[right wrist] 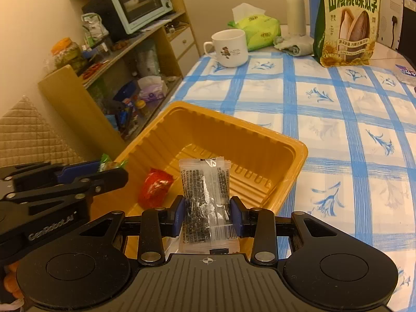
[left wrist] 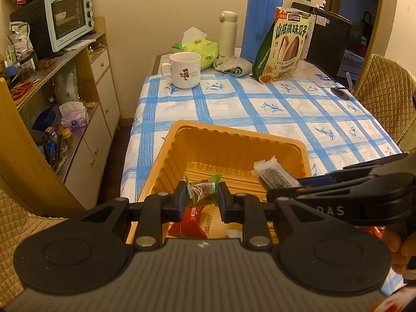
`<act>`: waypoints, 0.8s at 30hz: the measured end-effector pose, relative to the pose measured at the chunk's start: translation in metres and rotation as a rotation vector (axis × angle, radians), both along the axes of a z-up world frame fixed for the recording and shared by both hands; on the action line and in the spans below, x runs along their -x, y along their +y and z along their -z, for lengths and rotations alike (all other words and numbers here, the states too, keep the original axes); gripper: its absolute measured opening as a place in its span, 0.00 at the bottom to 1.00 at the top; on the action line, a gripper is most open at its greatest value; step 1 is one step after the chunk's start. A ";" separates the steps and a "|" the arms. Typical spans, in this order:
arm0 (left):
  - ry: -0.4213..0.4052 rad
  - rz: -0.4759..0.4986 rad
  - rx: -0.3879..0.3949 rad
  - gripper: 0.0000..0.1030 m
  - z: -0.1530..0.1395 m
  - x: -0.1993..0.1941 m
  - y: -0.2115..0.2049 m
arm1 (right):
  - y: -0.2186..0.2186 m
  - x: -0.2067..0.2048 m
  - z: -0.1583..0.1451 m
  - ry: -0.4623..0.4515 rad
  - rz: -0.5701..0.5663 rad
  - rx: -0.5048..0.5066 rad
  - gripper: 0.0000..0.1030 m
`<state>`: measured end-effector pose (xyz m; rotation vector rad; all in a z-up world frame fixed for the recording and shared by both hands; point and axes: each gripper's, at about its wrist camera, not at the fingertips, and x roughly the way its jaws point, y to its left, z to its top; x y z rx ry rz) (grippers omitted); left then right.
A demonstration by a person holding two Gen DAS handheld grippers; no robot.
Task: Organize snacks
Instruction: 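Open both tools to drop the snacks into the basket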
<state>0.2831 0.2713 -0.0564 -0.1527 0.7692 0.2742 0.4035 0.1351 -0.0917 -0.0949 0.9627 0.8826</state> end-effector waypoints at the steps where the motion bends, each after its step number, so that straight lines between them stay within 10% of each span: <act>1: 0.001 0.001 0.002 0.22 0.001 -0.001 0.001 | 0.002 -0.002 0.001 0.000 0.003 -0.001 0.37; 24: 0.018 0.028 0.019 0.22 0.011 -0.021 0.006 | 0.006 -0.016 0.003 -0.021 0.026 0.000 0.37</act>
